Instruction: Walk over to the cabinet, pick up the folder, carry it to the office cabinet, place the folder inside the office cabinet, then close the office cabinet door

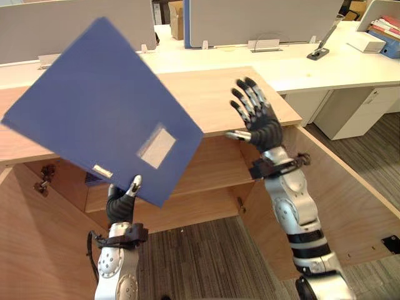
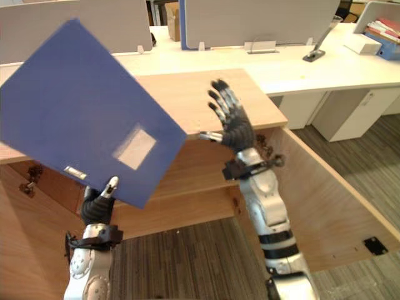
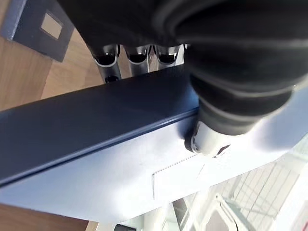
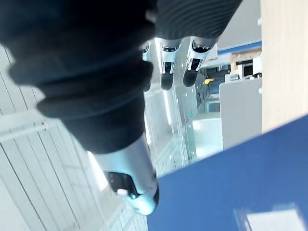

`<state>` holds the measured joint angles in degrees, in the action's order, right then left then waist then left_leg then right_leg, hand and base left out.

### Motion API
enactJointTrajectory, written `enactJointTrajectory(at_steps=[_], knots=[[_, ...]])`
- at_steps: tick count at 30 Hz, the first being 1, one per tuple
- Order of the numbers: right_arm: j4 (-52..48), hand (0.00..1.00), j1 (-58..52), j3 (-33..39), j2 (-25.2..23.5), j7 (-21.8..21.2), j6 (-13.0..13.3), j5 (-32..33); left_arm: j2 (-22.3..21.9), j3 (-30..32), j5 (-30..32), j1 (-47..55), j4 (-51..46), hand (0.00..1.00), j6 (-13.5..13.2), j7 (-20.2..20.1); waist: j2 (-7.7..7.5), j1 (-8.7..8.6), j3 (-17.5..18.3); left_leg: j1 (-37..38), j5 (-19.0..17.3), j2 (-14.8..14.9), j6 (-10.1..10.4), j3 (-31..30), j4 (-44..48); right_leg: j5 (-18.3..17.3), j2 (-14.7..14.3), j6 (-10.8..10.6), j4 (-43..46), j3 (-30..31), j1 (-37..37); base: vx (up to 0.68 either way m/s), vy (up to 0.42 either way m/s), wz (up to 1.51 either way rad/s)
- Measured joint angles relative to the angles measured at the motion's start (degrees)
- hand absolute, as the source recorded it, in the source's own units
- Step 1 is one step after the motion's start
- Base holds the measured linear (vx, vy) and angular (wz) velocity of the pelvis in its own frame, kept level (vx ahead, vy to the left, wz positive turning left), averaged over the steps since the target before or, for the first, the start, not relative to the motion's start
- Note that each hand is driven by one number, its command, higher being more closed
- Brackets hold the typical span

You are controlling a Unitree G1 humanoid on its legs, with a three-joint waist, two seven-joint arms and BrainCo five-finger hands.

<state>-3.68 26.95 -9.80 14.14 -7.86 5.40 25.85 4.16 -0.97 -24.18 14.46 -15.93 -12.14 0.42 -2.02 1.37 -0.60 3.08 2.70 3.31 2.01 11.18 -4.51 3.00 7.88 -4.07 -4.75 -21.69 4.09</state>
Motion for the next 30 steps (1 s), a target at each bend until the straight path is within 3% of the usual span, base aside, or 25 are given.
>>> enactJointTrajectory(at_steps=[9,13,23,30], knots=[[10.88,0.0,12.47,-5.65,8.64,-1.36,-0.27,2.18,3.43,-3.86,2.89,-1.89,-0.7,1.0,-0.8,-2.73,0.0,0.94,-0.01,0.02,0.02,-0.07,-0.02,-1.2,0.0,-0.04,0.06,-0.01,0.02,-0.66,0.75,-0.01,0.005,0.06],[12.95,0.0,17.37,-7.14,10.59,1.1,0.81,-1.63,4.32,-5.56,0.81,-1.71,-2.16,1.0,-1.77,-3.36,0.01,0.97,-0.02,-0.11,0.27,-0.12,-0.01,-1.8,-0.14,-0.22,0.09,-0.1,0.02,-1.27,0.9,-0.03,0.011,0.08],[13.59,0.0,23.43,-10.27,10.44,6.03,3.94,-18.16,5.57,-7.75,-3.02,-1.74,-2.78,1.0,-3.03,-4.31,0.04,1.3,-0.09,-0.28,0.8,-0.15,0.0,-2.45,-0.36,-0.39,0.11,-0.19,0.22,-1.78,0.91,-0.02,0.007,0.03],[17.56,0.0,24.83,-15.49,10.31,3.79,5.63,-14.44,7.86,-7.52,-7.03,-1.56,-2.78,1.0,-3.02,-4.23,0.03,1.26,-0.2,-0.28,1.19,-0.06,0.03,-2.48,-0.38,-0.4,0.12,-0.16,0.63,-1.76,0.7,-0.04,0.014,0.0]])
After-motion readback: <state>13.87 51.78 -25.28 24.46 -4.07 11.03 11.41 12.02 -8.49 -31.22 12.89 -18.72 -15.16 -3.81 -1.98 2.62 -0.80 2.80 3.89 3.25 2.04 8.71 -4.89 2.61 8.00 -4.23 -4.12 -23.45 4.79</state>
